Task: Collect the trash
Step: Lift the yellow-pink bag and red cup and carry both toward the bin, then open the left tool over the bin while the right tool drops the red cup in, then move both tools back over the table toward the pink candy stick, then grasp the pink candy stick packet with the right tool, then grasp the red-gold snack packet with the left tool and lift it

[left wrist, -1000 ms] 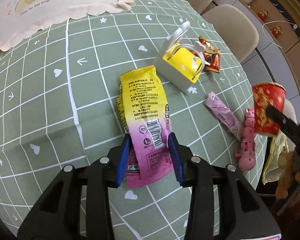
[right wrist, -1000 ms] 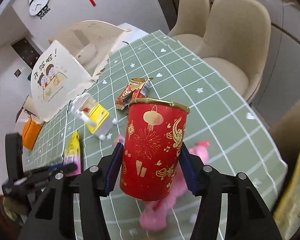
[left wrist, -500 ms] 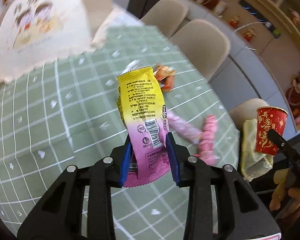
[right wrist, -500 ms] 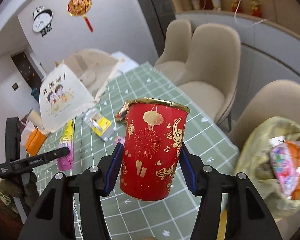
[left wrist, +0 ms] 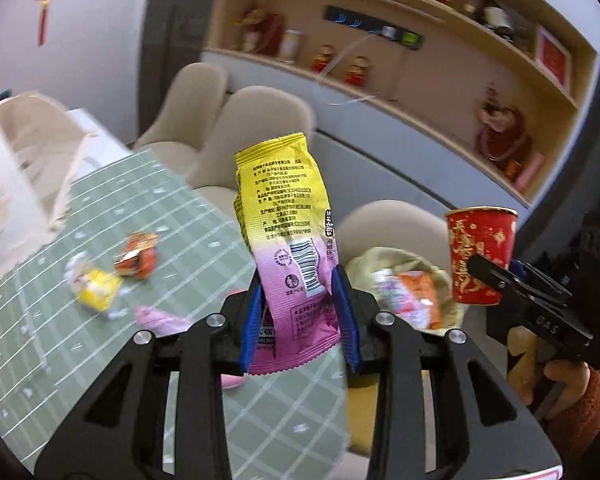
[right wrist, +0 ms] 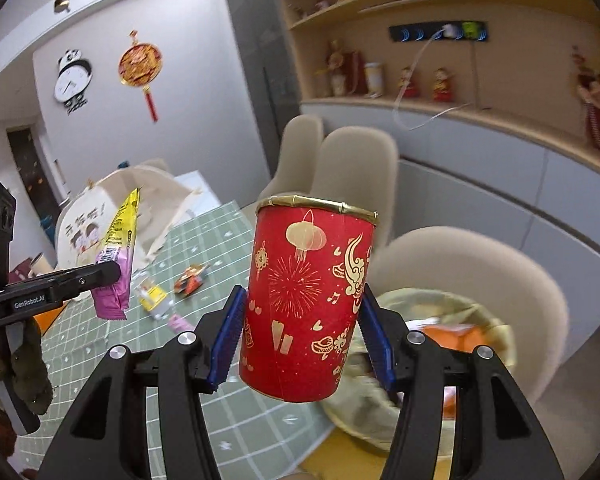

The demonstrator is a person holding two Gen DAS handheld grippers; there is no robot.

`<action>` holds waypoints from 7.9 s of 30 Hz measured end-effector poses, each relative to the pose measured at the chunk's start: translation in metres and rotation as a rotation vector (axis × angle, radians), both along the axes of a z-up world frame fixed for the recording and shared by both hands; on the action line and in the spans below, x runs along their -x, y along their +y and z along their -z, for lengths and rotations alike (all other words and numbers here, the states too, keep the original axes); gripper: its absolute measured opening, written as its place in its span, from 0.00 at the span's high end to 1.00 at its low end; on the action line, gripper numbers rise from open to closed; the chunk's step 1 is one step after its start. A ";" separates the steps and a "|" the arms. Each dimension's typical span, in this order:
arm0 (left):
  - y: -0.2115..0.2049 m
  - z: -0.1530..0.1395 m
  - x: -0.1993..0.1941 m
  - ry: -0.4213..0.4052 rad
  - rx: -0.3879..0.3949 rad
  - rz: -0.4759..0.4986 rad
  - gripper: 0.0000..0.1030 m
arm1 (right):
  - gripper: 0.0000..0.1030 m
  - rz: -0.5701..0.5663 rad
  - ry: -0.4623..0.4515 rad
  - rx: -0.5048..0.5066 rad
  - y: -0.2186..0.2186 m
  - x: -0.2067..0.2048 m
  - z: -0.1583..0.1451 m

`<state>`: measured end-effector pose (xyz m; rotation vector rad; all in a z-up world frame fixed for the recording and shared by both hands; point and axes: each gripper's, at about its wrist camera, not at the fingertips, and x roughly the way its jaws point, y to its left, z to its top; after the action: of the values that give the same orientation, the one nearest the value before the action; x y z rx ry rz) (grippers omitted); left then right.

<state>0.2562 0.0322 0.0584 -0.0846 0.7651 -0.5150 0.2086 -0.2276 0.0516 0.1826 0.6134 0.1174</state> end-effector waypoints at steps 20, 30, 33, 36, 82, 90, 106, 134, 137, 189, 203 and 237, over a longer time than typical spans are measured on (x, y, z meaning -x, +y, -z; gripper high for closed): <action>-0.208 0.108 -0.049 0.244 -0.012 0.327 0.69 | 0.48 0.253 0.042 -0.001 -0.155 0.043 0.034; -0.242 0.147 -0.060 0.316 -0.039 0.336 0.50 | 0.48 0.267 0.113 -0.024 -0.182 0.032 0.062; -0.226 0.143 -0.062 0.318 -0.016 0.297 0.50 | 0.48 0.238 0.126 -0.030 -0.178 0.020 0.069; -0.202 0.131 -0.061 0.289 -0.004 0.252 0.49 | 0.48 0.197 0.140 -0.039 -0.169 0.004 0.076; 0.162 0.111 0.015 0.171 -0.016 -0.359 0.49 | 0.43 0.081 0.238 -0.040 -0.019 -0.020 0.105; 0.180 0.124 -0.003 0.160 0.034 -0.350 0.49 | 0.43 -0.032 0.204 -0.022 0.057 -0.030 0.086; 0.200 0.139 -0.040 0.210 -0.009 -0.388 0.49 | 0.44 -0.514 0.339 0.222 0.231 -0.142 0.160; 0.168 0.129 -0.097 0.129 -0.025 -0.228 0.49 | 0.86 -0.347 0.336 0.002 0.184 -0.172 0.136; 0.140 0.122 -0.125 0.084 -0.095 -0.137 0.49 | 0.86 -0.313 0.332 -0.025 0.167 -0.169 0.135; 0.097 0.126 -0.091 0.291 -0.081 -0.121 0.90 | 0.86 -0.228 0.274 -0.058 0.127 -0.086 0.113; 0.112 0.172 -0.038 0.316 -0.067 -0.082 0.60 | 0.86 -0.243 0.366 -0.010 0.144 -0.056 0.124; 0.083 0.146 -0.071 0.246 -0.149 -0.171 0.85 | 0.86 -0.124 0.268 -0.058 0.117 -0.035 0.092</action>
<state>0.3272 0.1147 -0.0872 -0.0748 1.0242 -0.2858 0.2434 -0.1109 -0.0403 0.2181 0.8896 0.2333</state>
